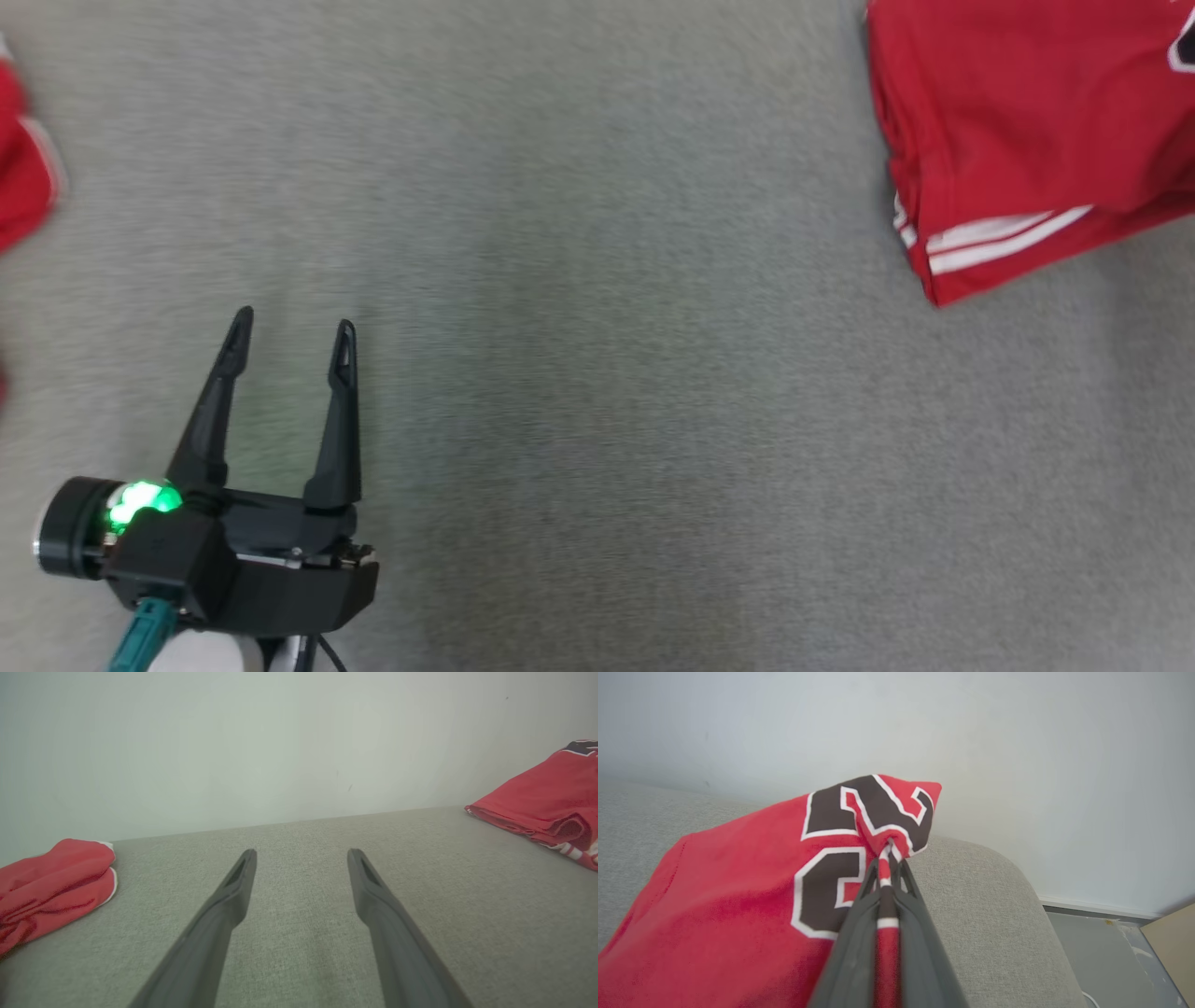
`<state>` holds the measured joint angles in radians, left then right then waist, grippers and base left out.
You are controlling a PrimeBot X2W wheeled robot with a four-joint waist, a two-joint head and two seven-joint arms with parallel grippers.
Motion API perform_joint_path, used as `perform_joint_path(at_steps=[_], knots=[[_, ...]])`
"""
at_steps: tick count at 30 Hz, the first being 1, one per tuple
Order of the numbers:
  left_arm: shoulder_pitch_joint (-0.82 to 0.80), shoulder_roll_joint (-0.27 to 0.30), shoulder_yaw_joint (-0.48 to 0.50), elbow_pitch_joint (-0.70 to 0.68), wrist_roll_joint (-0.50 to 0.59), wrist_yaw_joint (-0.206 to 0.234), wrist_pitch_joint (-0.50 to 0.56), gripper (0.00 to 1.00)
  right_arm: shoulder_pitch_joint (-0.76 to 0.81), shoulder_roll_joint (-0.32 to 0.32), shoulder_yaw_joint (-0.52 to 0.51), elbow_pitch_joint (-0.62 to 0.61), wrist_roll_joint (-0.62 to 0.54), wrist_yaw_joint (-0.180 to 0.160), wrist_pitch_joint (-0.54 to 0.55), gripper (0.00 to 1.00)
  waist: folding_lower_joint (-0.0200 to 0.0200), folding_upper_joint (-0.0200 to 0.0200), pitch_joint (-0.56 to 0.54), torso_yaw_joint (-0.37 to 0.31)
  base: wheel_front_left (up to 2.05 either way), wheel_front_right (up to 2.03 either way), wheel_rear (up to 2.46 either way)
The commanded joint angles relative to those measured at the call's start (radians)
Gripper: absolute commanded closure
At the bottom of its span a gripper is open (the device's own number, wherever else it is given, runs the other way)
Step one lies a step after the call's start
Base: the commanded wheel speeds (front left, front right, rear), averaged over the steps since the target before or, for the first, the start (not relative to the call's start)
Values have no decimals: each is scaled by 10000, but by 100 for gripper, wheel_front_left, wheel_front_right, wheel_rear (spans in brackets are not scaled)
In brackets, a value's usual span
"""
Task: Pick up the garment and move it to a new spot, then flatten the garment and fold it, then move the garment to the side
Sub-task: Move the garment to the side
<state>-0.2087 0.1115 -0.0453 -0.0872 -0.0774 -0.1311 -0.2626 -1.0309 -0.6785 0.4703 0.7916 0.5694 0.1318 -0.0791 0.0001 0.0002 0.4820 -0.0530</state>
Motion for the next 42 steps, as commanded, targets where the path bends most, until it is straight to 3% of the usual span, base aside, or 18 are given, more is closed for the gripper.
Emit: perform_joint_path(at_steps=[1,14,32,33,35,42], knots=[[-159,137,51,-126,108,16,-30,0,-183,-176,76,-76,-47,-26,36,100,-1,-2,826,-859,0,0,0],[-24,445,109,-631,121,15,-30,0,-955,-1440,536,-502,-131,-26,422,100,-1,-2,1298,-1147,0,0,0],[-69,347,177,-858,115,32,-30,0,-2433,-2216,1479,-76,-388,-26,1214,100,-1,-2,1623,-805,0,0,0],[-71,337,189,-853,110,32,-30,0,-2499,-2253,1494,-23,-413,-26,1151,87,-1,-2,1632,-788,0,0,0],[-100,310,204,-819,102,32,-30,0,-2628,-2266,1519,92,-484,-26,975,0,-1,-2,1641,-761,0,0,0],[-142,182,240,-624,55,31,-30,0,-2780,-1941,1482,331,-713,-26,94,0,-1,-2,1317,-737,0,0,0]])
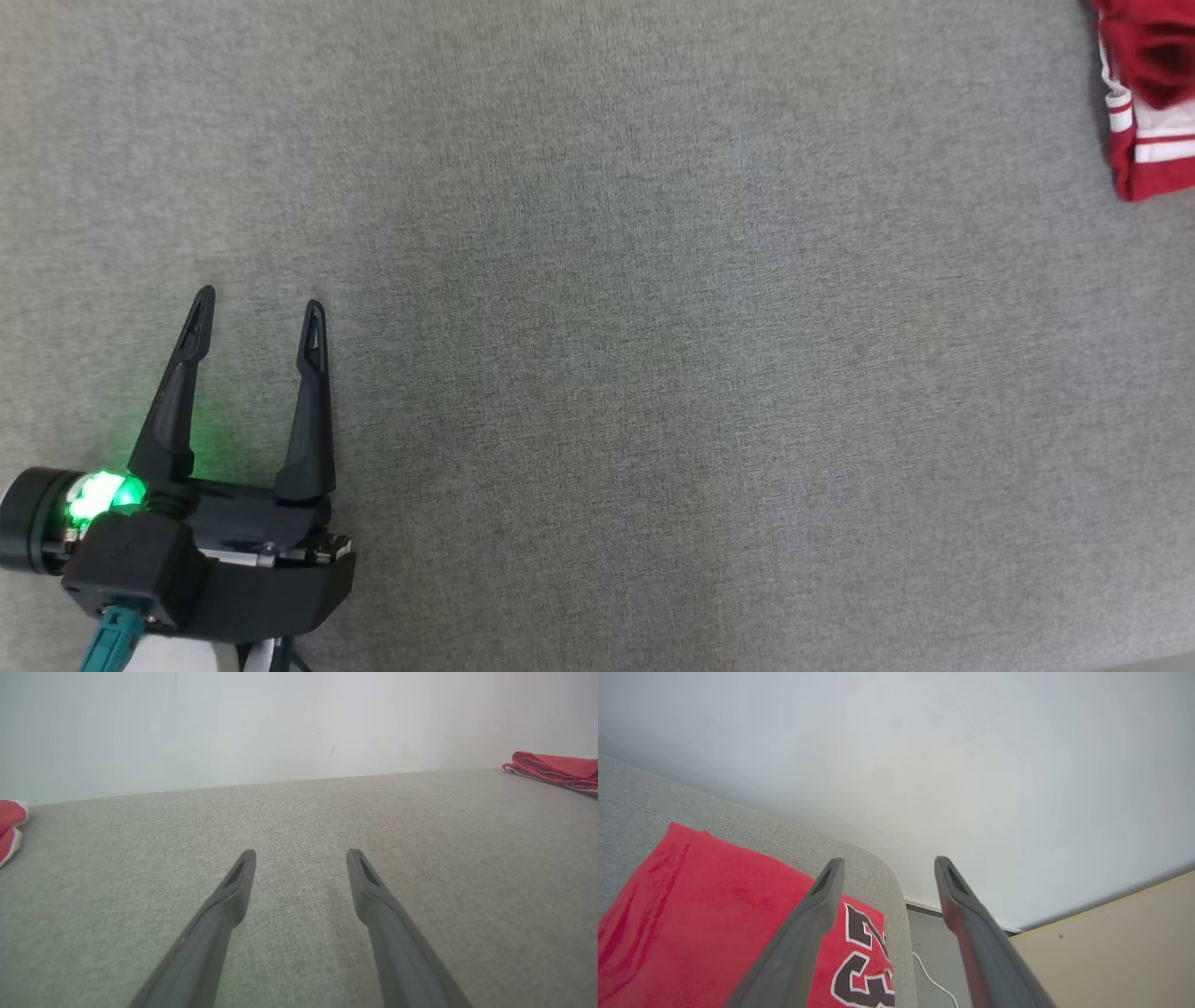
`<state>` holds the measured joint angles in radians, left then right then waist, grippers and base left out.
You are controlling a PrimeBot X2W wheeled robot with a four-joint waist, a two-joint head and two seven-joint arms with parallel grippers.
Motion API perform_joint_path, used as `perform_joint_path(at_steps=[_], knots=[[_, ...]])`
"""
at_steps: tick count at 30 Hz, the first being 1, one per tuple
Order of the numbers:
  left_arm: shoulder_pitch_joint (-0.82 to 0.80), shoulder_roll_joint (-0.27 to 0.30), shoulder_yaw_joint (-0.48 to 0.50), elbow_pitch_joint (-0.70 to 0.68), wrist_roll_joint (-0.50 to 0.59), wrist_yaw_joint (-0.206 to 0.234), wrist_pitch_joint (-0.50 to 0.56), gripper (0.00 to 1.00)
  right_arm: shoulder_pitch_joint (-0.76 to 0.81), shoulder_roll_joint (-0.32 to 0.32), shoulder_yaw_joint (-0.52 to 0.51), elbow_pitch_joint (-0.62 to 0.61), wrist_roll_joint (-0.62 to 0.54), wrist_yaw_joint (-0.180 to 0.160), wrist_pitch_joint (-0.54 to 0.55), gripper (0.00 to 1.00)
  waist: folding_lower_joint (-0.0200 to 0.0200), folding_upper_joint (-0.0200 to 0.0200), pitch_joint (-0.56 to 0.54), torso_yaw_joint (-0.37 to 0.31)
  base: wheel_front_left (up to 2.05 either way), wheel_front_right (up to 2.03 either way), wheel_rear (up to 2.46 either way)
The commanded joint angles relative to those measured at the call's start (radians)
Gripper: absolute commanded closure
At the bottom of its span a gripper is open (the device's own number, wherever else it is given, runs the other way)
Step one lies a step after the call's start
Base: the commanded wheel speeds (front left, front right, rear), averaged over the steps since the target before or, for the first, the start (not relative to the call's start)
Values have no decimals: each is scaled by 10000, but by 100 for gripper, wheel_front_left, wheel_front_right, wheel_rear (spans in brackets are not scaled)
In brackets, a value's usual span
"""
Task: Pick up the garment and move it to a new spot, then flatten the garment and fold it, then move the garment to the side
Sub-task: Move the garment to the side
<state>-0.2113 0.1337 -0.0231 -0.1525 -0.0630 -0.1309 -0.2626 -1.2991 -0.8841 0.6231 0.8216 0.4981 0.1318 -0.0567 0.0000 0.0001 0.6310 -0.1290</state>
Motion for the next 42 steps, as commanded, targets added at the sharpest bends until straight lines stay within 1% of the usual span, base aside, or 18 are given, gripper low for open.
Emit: perform_joint_path(at_steps=[1,3,4,5,11,15,20,26,33,35,36,38,39,42], knots=[[-105,-81,23,73,-116,30,-30,0,-69,186,-72,111,2,-26,-257,0,0,-1,-303,45,0,0,0],[-66,-108,52,115,-128,34,-30,0,-30,269,-85,140,-1,-26,-393,0,0,-1,-437,70,0,0,0],[49,-172,108,223,-188,45,-30,0,138,457,-66,202,7,-26,-621,0,0,-1,-771,138,0,0,0],[49,-172,108,223,-188,45,-30,0,138,457,-66,202,7,-26,-621,0,0,-1,-771,138,0,0,0],[599,-385,334,573,-311,89,-30,0,717,1190,-198,129,295,-26,-1379,0,0,-1,-1942,395,0,0,0],[1031,-496,594,837,-446,161,-30,0,1392,1771,-267,-57,313,-26,-1764,0,0,-1,-2748,567,0,0,0],[1533,-586,839,1121,-487,214,-30,0,2490,2494,-745,-289,325,-26,-2007,0,0,-1,-3604,694,0,0,0],[1970,-651,1010,1413,-499,213,-30,0,4165,3317,-1777,-858,126,-26,-2085,0,0,-1,-4464,794,0,0,0],[2337,-682,1174,1673,-473,197,-30,0,6606,4231,-3347,-2059,-347,-26,-2089,0,0,-1,-5139,853,0,0,0],[2410,-690,1211,1703,-445,192,-30,0,7257,4556,-3723,-2377,-429,-26,-2090,0,0,-1,-5270,843,0,0,0],[2512,-700,1267,1745,-446,198,-30,0,7865,4825,-3978,-2683,-525,-26,-2090,0,0,-1,-5397,822,0,0,0],[2605,-724,1254,1809,-425,206,-30,0,8485,5093,-4238,-2963,-626,-26,-2088,0,0,-1,-5546,819,0,0,0],[2605,-724,1254,1809,-425,206,-30,0,8485,5093,-4238,-2963,-626,-26,-2088,0,0,-1,-5546,819,0,0,0],[2656,-745,1219,1893,-441,218,-30,0,9485,5494,-4610,-3582,-897,-26,-2053,0,0,-1,-5753,832,0,0,0]])
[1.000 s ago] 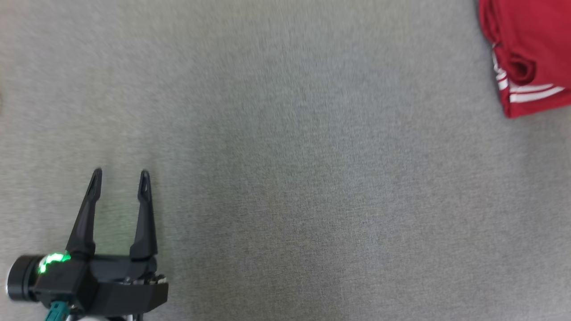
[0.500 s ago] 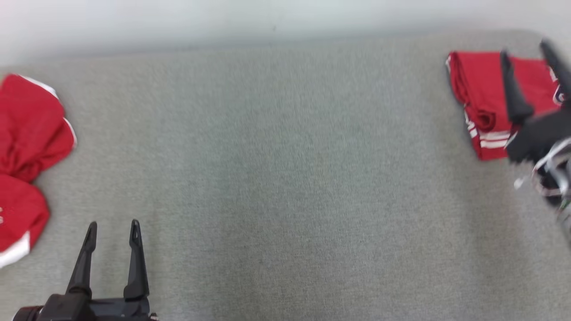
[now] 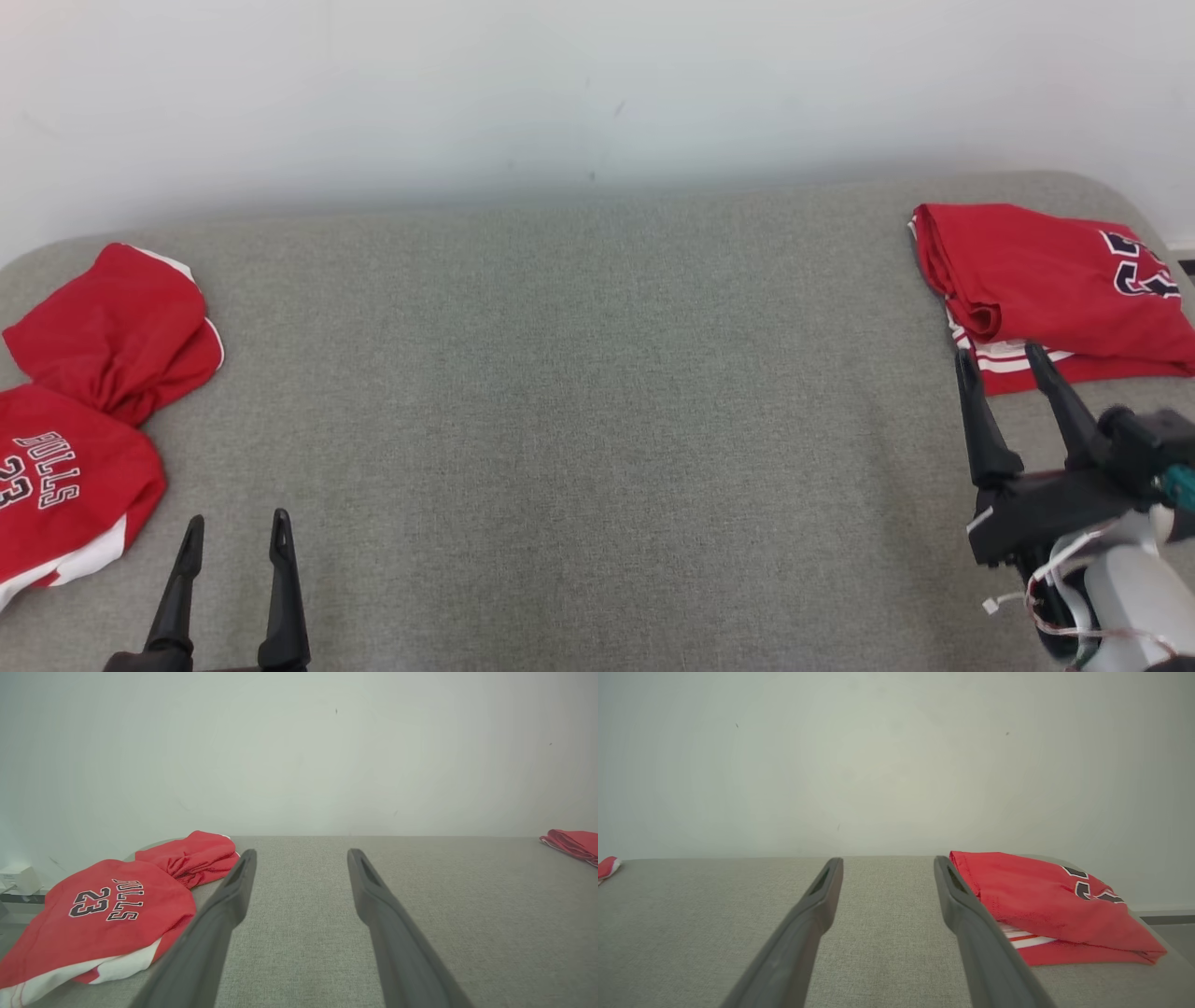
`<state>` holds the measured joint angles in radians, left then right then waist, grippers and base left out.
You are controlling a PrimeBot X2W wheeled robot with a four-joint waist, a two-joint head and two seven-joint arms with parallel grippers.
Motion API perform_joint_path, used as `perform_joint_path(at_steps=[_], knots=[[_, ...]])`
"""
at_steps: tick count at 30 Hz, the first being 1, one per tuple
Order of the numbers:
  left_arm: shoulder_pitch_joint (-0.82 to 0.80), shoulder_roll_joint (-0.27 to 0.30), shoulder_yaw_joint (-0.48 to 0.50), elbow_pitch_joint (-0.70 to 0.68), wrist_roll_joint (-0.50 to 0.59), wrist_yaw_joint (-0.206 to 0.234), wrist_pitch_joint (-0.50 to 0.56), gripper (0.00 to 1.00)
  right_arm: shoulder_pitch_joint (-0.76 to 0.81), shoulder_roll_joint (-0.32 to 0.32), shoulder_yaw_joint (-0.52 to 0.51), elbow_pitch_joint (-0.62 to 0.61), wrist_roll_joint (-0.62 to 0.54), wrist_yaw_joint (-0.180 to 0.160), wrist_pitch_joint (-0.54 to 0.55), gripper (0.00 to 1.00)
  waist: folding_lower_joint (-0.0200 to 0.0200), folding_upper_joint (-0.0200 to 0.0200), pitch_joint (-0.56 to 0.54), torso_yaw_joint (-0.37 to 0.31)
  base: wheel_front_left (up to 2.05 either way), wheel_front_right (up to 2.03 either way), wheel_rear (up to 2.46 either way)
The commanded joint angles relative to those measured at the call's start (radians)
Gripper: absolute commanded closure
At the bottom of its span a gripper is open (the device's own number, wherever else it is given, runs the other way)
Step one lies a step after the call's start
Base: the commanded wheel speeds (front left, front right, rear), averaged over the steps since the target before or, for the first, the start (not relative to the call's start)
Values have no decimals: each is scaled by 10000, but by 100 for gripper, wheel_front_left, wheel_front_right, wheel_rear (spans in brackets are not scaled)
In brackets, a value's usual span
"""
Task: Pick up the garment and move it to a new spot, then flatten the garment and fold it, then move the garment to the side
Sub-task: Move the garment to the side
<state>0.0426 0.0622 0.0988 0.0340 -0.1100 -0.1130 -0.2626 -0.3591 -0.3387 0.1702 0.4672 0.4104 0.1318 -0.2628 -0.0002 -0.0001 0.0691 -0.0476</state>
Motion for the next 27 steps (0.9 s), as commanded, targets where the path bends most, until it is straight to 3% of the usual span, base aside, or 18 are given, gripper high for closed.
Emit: perform_joint_path(at_steps=[1,16,27], knots=[[147,-39,-17,49,25,37,-30,0,335,171,-195,-205,-19,-26,32,0,2,1,-175,29,0,0,0],[247,-75,-208,348,-44,-32,-30,0,2928,1441,-1128,-2484,-907,-26,483,0,2,1,-604,310,0,0,0],[247,-89,-249,576,-22,-82,-30,0,4236,2267,-1602,-3333,-1412,-26,680,0,2,1,-921,518,0,0,0]])
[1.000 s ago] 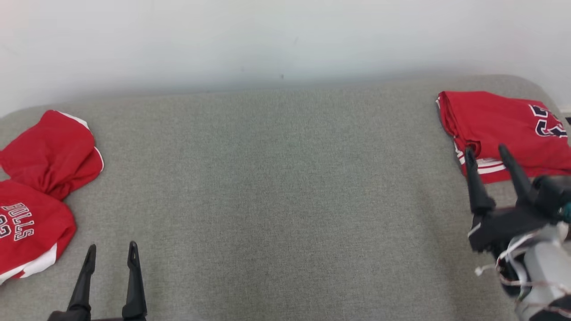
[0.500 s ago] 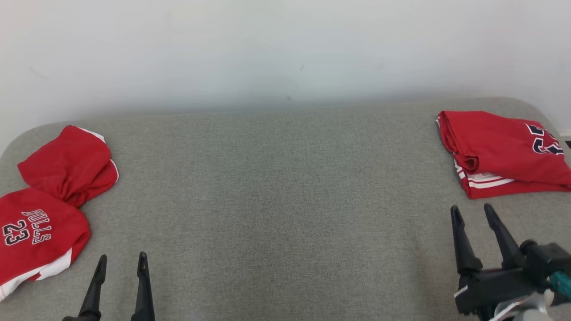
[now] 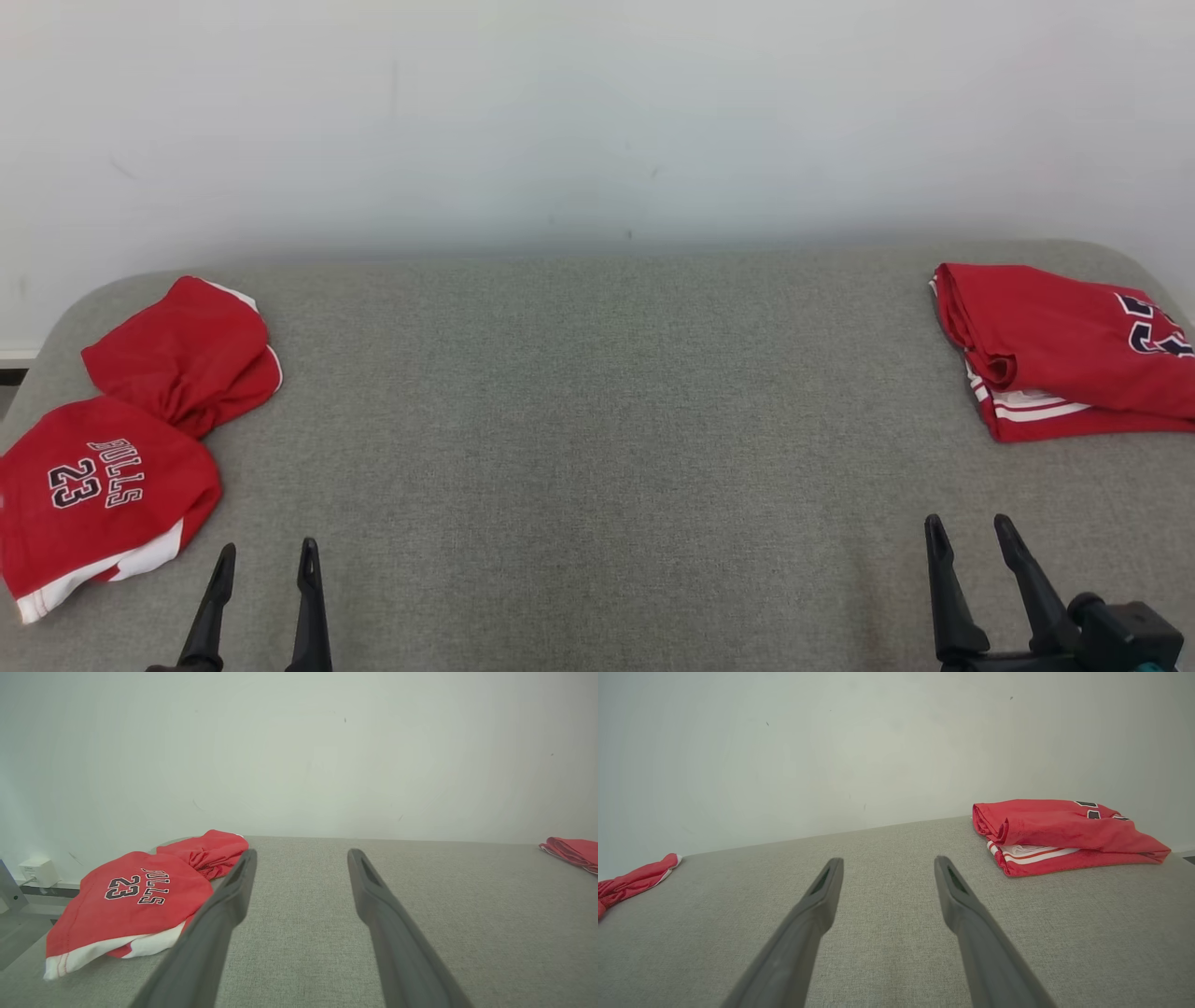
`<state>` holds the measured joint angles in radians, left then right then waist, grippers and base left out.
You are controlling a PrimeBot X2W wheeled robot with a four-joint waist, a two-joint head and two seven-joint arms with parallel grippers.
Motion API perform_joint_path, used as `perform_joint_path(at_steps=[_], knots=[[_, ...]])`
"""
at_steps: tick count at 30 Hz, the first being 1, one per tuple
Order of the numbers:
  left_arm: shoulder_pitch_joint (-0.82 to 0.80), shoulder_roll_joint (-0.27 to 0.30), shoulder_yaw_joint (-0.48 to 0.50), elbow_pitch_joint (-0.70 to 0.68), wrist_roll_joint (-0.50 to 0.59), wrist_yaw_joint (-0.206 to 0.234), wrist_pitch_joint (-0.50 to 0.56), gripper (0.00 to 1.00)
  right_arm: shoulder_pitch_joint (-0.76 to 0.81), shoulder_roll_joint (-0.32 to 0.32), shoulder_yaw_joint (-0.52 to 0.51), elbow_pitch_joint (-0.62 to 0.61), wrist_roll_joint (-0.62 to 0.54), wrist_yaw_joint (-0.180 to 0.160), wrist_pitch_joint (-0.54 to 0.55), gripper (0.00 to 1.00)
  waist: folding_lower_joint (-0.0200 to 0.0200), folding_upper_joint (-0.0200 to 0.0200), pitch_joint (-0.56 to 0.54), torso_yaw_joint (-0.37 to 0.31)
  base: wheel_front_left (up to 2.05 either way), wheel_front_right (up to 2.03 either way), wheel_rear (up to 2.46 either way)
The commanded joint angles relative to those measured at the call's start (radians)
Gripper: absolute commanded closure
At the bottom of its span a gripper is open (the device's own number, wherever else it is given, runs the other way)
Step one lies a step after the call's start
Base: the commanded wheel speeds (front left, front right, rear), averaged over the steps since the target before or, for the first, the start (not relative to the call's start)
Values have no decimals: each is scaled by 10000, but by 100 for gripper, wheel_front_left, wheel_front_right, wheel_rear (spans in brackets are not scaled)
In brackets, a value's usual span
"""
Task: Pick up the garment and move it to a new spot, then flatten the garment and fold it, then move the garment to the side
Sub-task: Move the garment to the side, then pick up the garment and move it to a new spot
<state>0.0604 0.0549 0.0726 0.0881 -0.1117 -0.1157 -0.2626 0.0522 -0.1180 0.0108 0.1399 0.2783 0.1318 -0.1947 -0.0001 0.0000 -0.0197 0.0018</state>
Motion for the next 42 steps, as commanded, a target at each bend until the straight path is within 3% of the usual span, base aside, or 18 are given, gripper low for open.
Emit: perform_joint_path(at_steps=[1,25,30,42], knots=[[82,-17,7,59,9,-61,-30,0,174,93,-30,-91,-123,-26,34,0,1,0,-50,33,0,0,0],[111,40,-51,250,43,-106,-30,0,495,342,46,-32,-124,-26,102,0,1,0,-211,355,0,0,0],[71,60,-91,328,72,-104,-30,0,525,354,161,23,-57,-26,94,0,1,0,-222,922,0,0,0],[141,257,205,470,-40,39,-30,0,655,512,261,207,-37,-26,17,0,1,0,-269,3157,0,0,0]])
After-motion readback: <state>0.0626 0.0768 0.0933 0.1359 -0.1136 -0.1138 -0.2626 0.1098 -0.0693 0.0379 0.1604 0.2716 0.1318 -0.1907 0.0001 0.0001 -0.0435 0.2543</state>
